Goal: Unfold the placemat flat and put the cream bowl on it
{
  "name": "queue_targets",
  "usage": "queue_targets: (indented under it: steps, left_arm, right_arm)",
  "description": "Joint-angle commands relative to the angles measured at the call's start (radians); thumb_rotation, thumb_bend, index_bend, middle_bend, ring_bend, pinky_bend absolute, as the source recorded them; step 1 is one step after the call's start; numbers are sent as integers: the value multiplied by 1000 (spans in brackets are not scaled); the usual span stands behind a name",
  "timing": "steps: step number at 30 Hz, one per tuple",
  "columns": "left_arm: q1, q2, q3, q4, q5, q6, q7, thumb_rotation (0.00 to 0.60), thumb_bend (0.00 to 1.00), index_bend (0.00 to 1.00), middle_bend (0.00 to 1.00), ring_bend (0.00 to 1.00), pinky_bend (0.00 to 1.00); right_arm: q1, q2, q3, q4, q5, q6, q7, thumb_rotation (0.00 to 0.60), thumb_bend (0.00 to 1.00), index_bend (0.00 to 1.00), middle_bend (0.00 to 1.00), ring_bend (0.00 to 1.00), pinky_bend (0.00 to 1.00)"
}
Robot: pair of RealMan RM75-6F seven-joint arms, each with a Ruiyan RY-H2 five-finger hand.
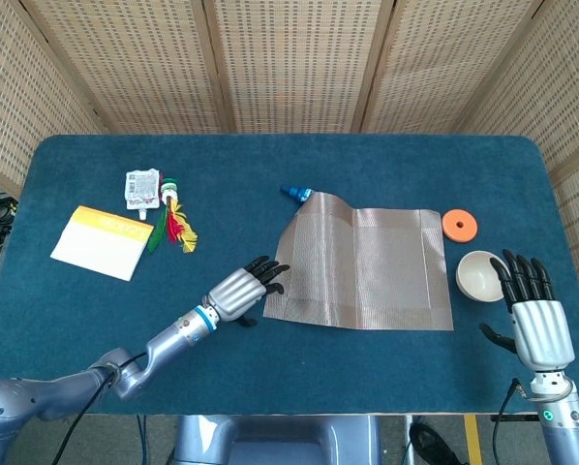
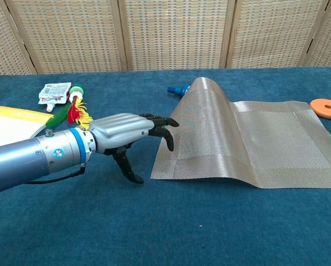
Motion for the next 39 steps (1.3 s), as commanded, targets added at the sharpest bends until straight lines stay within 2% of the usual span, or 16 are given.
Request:
queue_targets:
  steps: [1,11,14,16,19,24,36,39]
  left_arm:
    - [-37,-56,-8,56,-7,-10,5,600,0,289,0,0,0]
    - [-58,-109,-4,118,-36,-14,18,600,3,289,0,0,0]
    - [-61,-113,-4,128,-47,-16,20,600,105,289,0,0,0]
    - [-63,-115,-4,132,-55,-16,19,600,225,289,0,0,0]
    - [-65,-117,-4,136,-64,-14,17,600,331,289,0,0,0]
    - [-66,-115,-2,138,-72,-9,12,600,436,290,0,0,0]
    - [-80,-108,-20,139,-98,2,17,600,517,316,0,0,0]
    - [-82,-110,-26,140,-105,4,21,600,527,352,0,0,0]
  right_arm:
    - [-5,3,4,-1,-6,6,5,600,0,0,0,0,0]
    - [-16,14,17,-11,-23,20,27,600,0,0,0,0,0]
    - [-19,17,20,-13,-28,22,31,600,0,0,0,0,0]
    - [-21,18,23,-15,-31,22,35,600,0,0,0,0,0]
    - [-23,18,25,-16,-38,26,38,600,0,0,0,0,0]
    - [-26,21,29,-18,-42,28,43,600,0,0,0,0,0]
    - [-33,30,37,-31,-53,35,54,600,0,0,0,0,0]
    - [-35,32,39,-34,-55,38,56,600,0,0,0,0,0]
